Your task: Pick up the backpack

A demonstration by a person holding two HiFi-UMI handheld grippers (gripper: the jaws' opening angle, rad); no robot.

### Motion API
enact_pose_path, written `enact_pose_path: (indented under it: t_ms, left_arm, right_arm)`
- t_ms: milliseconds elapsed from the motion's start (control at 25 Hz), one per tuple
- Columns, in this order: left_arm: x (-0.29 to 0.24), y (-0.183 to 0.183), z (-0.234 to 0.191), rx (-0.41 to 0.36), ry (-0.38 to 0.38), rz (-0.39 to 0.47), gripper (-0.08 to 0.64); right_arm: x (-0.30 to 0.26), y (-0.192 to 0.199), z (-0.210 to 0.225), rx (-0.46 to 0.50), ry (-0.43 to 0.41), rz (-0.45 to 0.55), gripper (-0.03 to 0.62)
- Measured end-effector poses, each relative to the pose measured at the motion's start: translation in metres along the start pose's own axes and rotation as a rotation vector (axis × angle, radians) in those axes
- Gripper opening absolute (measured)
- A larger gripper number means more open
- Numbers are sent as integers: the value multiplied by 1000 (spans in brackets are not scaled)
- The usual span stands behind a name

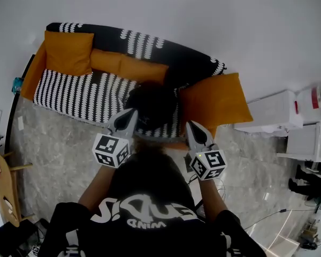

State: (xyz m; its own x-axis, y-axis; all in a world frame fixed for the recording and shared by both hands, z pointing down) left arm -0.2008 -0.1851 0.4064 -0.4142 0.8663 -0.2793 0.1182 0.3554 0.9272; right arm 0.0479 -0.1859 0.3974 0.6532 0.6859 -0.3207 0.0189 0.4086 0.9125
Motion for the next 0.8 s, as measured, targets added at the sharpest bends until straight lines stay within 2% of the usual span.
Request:
enact_pose_path:
  t_ms: [400,520,640,800]
  left_arm:
    - [-13,-10,1,-23,-58,31,3]
    - [-16,-11,2,-33,-57,21,64]
    - [-16,-11,1,-36,-77,30,137]
    - [-20,-12,-1,-47,-99,36,271]
  right_arm:
    - [-17,-12,31,26,-35,11,12]
    - [-21,-13,39,28,-58,15,29]
    - [-23,-13,44,17,-101,14,72]
    - [-28,-12,48,-76,-201,20,229]
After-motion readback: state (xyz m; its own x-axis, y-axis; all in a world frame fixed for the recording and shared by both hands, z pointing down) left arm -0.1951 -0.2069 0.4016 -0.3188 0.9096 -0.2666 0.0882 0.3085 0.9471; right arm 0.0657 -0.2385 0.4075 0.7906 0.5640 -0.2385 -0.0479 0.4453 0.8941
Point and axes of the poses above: the fingertips, and each gripper's own axes: x backward along the fingers, z to its right, y out of its underside, the point moved 7 cm from there along x, backward along the fingers, and after that the axes turned 3 degrees about -y, right-handed, at the moved point
